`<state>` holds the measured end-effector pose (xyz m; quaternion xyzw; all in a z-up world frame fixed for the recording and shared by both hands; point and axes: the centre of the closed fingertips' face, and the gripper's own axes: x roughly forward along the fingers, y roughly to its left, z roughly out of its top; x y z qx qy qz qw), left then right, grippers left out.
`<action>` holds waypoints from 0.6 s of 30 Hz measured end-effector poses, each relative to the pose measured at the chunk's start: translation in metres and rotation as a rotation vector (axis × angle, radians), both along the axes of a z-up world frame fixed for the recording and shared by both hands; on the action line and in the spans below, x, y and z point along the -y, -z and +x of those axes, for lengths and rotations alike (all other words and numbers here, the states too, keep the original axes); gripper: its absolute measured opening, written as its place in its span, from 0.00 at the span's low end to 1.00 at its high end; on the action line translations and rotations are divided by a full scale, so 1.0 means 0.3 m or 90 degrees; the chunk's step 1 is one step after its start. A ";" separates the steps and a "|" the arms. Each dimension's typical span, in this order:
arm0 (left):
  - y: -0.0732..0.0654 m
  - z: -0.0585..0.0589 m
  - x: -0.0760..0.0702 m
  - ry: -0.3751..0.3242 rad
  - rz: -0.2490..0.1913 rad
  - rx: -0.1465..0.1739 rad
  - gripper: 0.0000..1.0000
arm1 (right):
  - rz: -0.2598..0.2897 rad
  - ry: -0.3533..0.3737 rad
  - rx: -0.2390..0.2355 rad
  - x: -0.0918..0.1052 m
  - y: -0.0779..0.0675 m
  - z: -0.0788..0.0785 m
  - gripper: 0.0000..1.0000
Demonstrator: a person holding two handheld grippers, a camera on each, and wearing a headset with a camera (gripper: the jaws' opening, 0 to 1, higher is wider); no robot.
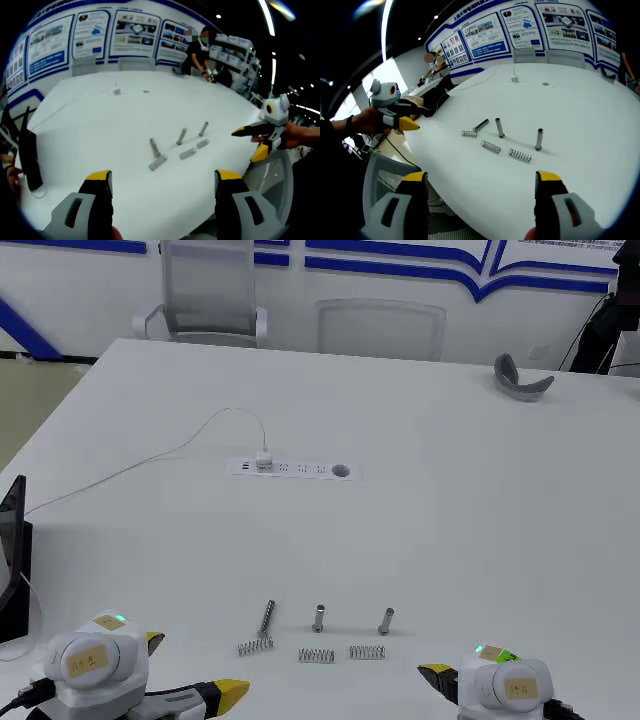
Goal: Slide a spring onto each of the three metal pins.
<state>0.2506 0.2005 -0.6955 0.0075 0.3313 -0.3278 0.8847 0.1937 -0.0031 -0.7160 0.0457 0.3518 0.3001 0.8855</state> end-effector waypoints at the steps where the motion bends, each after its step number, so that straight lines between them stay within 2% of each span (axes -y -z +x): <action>1: 0.000 0.000 0.000 0.000 0.000 0.000 0.85 | 0.000 0.000 0.000 0.000 0.000 0.000 0.90; 18: -0.003 0.001 0.001 -0.002 -0.001 0.001 0.86 | 0.001 -0.001 -0.001 -0.004 0.001 0.001 0.90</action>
